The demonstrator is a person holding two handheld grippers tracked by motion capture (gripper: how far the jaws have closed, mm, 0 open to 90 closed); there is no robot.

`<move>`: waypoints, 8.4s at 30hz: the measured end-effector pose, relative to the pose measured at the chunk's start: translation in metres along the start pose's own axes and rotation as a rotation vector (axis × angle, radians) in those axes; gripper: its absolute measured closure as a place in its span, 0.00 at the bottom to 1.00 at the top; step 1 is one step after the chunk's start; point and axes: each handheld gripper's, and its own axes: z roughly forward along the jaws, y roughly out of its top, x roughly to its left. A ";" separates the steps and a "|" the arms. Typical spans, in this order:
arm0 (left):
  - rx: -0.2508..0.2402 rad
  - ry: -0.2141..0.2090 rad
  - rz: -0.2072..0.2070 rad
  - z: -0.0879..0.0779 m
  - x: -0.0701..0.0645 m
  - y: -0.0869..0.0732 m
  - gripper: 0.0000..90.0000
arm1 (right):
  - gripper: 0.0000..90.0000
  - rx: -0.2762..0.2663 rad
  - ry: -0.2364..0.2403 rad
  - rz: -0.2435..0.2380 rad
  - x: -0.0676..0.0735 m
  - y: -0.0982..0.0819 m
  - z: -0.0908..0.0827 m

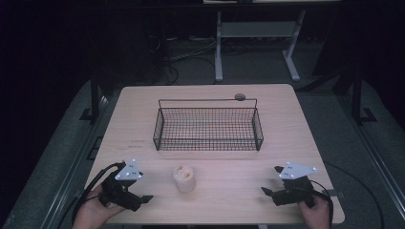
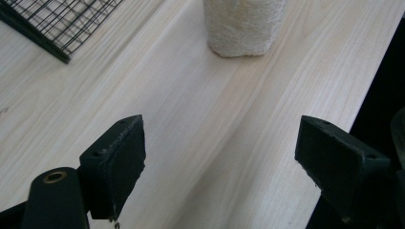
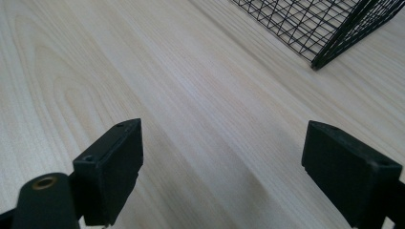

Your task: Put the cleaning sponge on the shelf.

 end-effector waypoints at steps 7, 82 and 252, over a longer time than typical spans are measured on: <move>0.007 -0.015 0.010 0.007 -0.002 0.011 0.19 | 0.15 0.000 0.001 -0.004 0.001 0.001 0.000; 0.072 -0.110 0.096 0.049 -0.001 0.078 0.19 | 0.15 -0.017 0.013 -0.004 0.003 0.003 0.000; 0.107 -0.178 0.058 0.038 0.095 0.223 0.30 | 0.15 -0.069 0.003 0.032 -0.005 0.003 -0.004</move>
